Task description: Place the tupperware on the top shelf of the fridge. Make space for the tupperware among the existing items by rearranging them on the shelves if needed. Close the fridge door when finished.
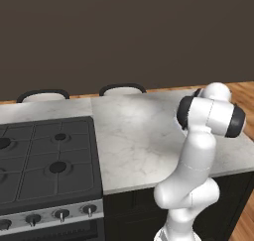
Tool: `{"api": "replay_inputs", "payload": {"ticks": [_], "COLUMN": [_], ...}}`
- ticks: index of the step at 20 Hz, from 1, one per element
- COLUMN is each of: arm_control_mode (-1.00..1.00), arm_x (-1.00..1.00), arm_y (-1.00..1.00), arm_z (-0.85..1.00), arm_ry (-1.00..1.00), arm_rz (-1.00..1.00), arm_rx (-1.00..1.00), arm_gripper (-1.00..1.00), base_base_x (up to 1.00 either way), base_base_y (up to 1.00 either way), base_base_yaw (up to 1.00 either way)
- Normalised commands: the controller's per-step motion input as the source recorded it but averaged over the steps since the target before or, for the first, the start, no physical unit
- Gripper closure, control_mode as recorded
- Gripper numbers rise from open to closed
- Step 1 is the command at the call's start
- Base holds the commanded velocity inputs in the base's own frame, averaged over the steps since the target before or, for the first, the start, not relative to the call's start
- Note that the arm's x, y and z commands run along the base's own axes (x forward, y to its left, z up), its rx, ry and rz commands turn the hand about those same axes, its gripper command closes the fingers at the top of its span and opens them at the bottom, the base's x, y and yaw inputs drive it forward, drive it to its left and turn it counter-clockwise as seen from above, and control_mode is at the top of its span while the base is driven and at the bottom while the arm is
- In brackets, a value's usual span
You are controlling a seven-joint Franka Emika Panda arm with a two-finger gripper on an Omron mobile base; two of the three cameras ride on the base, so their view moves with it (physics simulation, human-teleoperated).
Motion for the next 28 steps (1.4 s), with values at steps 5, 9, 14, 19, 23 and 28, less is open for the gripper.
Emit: {"api": "replay_inputs", "payload": {"ticks": [5,9,14,19,23,28], "arm_control_mode": [-1.0,-1.0,-1.0,-1.0,-1.0,-1.0], "arm_x": [0.0,0.02,-0.03,-0.3,-0.3,-0.18], "arm_y": [-0.1,0.0,0.24,0.7,0.49,0.01], "arm_z": [-0.36,-0.38,-0.4,-0.13,0.0,0.06], "arm_ry": [0.01,0.0,0.0,0.0,0.0,0.01], "arm_rz": [0.0,0.0,-0.03,-0.09,-0.12,-0.19], "arm_rx": [0.0,0.0,-0.02,-0.12,-0.1,-0.01], "arm_gripper": [-1.0,-1.0,-1.0,-1.0,-1.0,-1.0], "base_base_x": [0.0,0.0,0.0,0.0,0.0,0.0], "base_base_y": [0.0,0.0,0.0,0.0,0.0,0.0], "base_base_yaw": [0.0,0.0,0.0,0.0,0.0,0.0]}}
